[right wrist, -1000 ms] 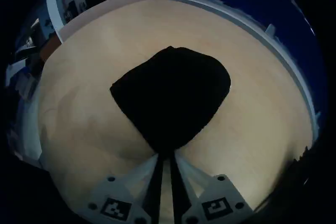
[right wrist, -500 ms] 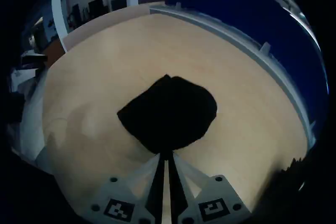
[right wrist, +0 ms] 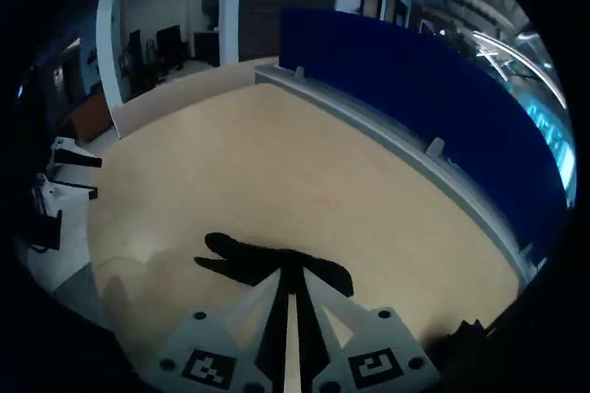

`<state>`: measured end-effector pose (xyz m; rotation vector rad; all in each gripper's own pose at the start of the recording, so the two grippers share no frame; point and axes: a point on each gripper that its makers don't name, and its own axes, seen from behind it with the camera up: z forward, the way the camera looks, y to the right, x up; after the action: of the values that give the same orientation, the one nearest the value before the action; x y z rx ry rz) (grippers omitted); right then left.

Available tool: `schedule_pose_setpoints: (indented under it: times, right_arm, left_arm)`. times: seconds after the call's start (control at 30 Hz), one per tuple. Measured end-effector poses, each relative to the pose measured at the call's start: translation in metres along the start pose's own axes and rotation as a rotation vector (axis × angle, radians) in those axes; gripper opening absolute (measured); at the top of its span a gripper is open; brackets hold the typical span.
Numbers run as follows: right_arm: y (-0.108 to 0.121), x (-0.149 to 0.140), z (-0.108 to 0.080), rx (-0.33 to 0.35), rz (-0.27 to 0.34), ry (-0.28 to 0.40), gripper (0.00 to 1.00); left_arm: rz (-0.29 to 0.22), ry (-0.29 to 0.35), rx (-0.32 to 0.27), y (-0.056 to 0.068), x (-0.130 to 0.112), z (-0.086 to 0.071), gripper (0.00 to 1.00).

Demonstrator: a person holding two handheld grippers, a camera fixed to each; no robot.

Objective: Fold towel

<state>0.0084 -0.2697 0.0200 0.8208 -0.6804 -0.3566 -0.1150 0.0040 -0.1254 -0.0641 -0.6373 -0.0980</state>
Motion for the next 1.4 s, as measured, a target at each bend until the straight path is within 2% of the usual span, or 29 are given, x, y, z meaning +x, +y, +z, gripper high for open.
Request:
schedule_pose_setpoints:
  times: [0.4,0.7,0.9,1.13,1.4]
  right_arm:
    - [0.041,0.006,-0.037,-0.061,0.014,0.025,0.06]
    - [0.088,-0.002,-0.066,-0.089,0.067,0.042,0.06]
    - [0.131,-0.01,-0.088,-0.126,0.087,0.042,0.06]
    - [0.19,-0.019,-0.114,-0.189,0.109,0.041,0.06]
    - [0.25,-0.028,-0.136,-0.249,0.114,0.019,0.06]
  left_arm:
    - [0.018,0.014,-0.026,0.017,0.013,0.001,0.98]
    - [0.029,0.007,-0.026,0.025,0.016,0.005,0.98]
    - [0.03,0.004,-0.014,0.025,0.018,0.007,0.98]
    - [0.008,-0.002,-0.004,0.028,0.018,0.011,0.98]
    - [0.009,-0.012,0.017,0.031,0.018,0.013,0.98]
